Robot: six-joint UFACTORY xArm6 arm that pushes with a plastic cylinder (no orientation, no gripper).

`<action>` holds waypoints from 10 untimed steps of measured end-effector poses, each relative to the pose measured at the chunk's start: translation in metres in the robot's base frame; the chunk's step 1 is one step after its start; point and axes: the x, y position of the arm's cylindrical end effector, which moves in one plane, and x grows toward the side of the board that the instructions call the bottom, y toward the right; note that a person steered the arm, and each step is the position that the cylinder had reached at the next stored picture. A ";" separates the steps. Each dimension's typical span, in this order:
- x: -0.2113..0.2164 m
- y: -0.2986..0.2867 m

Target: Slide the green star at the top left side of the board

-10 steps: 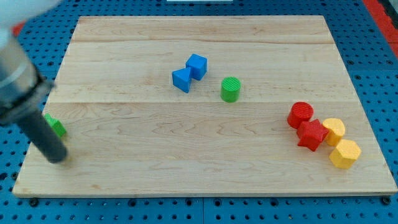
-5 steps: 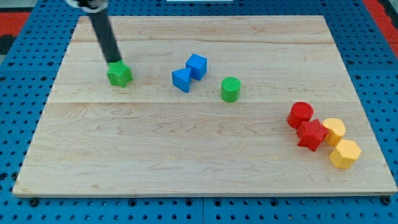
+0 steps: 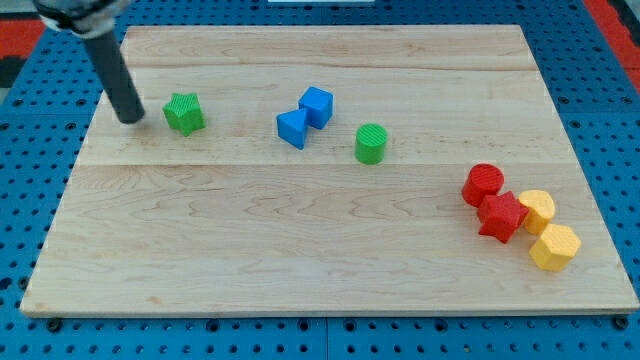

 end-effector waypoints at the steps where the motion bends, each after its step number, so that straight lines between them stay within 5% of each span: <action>1: -0.013 0.017; 3: 0.093 0.045; 4: 0.049 0.103; 5: -0.021 0.060; 7: -0.042 0.062; 8: -0.014 0.029; 10: -0.102 0.017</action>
